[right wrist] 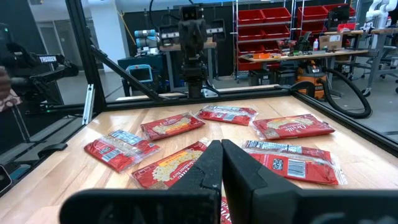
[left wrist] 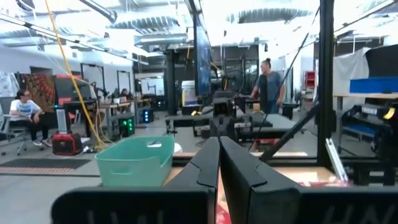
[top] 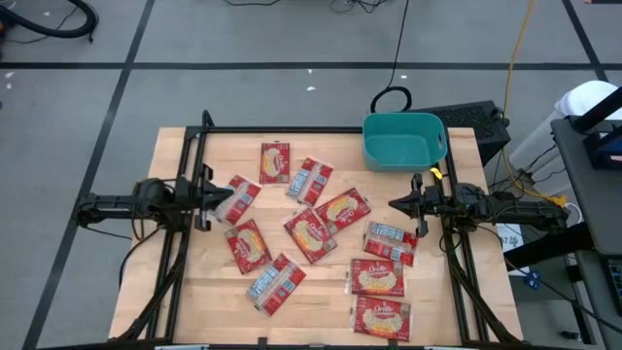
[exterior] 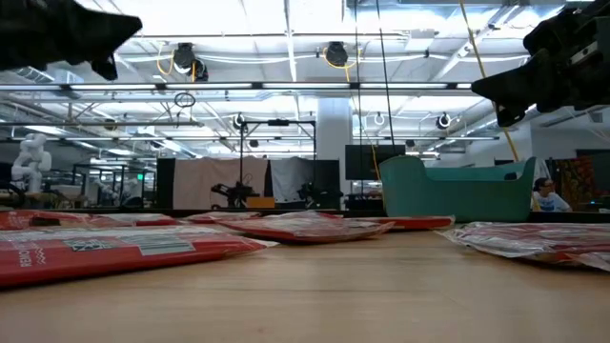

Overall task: Sort popcorn bags into baskets
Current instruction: Put the red popcorn bag into the blue bin

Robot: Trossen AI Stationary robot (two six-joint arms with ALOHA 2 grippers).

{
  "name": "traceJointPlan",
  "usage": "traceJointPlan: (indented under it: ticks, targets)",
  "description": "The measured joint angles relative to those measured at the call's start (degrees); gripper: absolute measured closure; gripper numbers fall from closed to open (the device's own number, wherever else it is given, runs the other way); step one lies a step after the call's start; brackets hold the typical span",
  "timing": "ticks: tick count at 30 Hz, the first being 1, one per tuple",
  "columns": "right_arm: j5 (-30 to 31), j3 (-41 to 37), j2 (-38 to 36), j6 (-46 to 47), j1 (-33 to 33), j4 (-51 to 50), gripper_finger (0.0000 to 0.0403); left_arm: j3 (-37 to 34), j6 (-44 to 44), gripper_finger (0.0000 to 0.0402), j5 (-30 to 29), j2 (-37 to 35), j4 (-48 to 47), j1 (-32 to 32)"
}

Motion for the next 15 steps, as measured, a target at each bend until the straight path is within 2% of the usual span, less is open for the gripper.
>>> traceJointPlan:
  ticks: [7, 15]
  targets:
    - [0.00, -0.01, -0.01, 7.32, -0.02, 0.02, 0.0403, 9.20, -3.04, 0.0382, -1.74, 3.99, -4.47, 0.02]
    - [0.00, -0.01, 0.00, 7.93, -0.02, 0.23, 0.0403, 28.14, -6.18, 0.0382, -4.25, 14.28, -21.50, 0.02]
